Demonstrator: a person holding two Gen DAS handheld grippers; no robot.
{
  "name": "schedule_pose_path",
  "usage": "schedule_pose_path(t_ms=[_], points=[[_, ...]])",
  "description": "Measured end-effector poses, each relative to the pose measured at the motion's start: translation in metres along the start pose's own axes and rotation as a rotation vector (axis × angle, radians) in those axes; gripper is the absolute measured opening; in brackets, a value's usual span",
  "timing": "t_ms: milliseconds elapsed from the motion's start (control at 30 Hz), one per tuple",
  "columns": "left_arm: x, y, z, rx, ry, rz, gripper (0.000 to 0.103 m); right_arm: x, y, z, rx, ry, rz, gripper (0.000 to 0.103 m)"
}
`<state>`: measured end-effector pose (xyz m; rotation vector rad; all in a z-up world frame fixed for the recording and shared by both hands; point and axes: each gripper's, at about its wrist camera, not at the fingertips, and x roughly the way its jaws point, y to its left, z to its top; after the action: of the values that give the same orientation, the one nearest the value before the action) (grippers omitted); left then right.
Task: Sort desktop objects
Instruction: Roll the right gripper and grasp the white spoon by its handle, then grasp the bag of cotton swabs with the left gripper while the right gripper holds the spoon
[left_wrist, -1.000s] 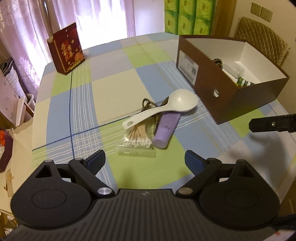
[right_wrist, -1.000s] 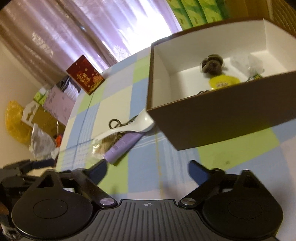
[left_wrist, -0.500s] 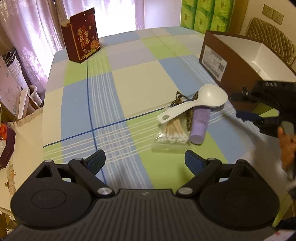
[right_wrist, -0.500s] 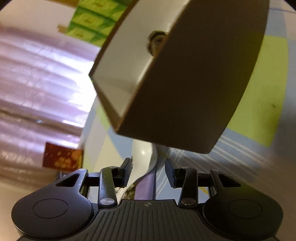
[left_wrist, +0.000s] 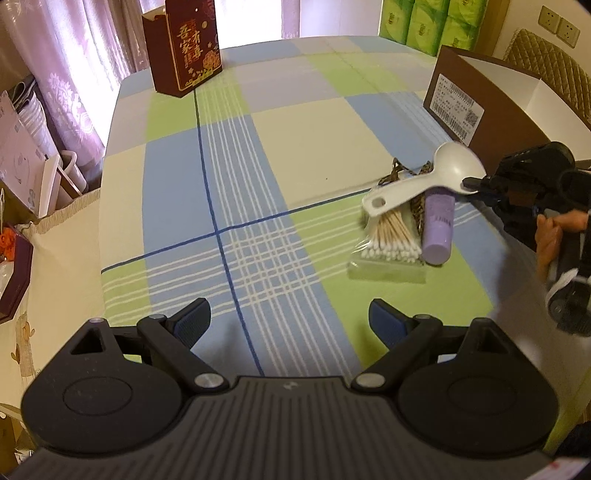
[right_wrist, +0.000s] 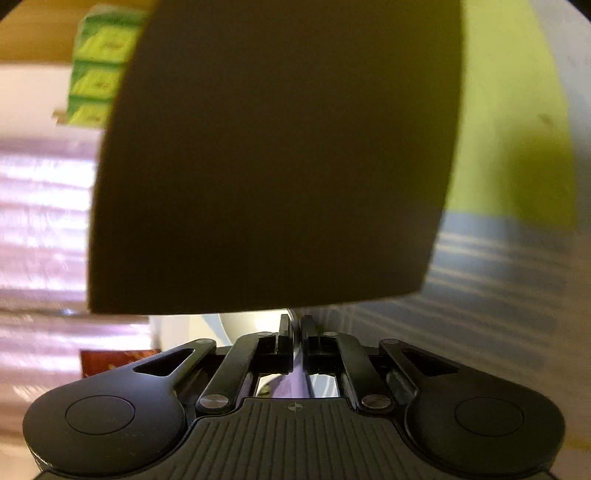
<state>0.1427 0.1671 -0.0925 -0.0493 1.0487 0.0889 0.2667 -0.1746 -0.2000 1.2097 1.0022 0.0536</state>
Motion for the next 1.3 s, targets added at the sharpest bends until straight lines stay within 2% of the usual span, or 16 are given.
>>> schedule_pose_path(t_ms=[100, 300, 500, 567, 700, 767, 1033, 1300], points=[[0.003, 0.001, -0.003, -0.003, 0.007, -0.008, 0.09, -0.014, -0.006, -0.001, 0.044, 0.038, 0.035, 0.0], [0.008, -0.005, -0.001, 0.003, -0.002, -0.029, 0.086, -0.048, 0.004, -0.004, 0.017, 0.082, 0.143, 0.0], [0.009, -0.022, 0.007, 0.04, -0.042, -0.06, 0.084, -0.099, 0.014, 0.021, -0.068, 0.064, 0.282, 0.0], [0.011, -0.027, 0.009, 0.053, -0.051, -0.065, 0.083, -0.11, 0.026, 0.023, -0.11, 0.046, 0.3, 0.0], [0.014, -0.031, 0.015, 0.055, -0.059, -0.077, 0.082, -0.144, 0.023, 0.05, -0.166, -0.002, 0.286, 0.0], [0.016, -0.033, 0.018, 0.059, -0.06, -0.078, 0.081, -0.149, 0.044, 0.055, -0.183, -0.026, 0.251, 0.0], [0.028, -0.048, 0.033, 0.064, -0.066, -0.111, 0.079, -0.202, 0.021, 0.101, -0.15, -0.098, 0.105, 0.0], [0.064, -0.065, 0.056, 0.07, -0.019, -0.116, 0.061, -0.215, 0.006, 0.123, -0.111, -0.134, 0.054, 0.0]])
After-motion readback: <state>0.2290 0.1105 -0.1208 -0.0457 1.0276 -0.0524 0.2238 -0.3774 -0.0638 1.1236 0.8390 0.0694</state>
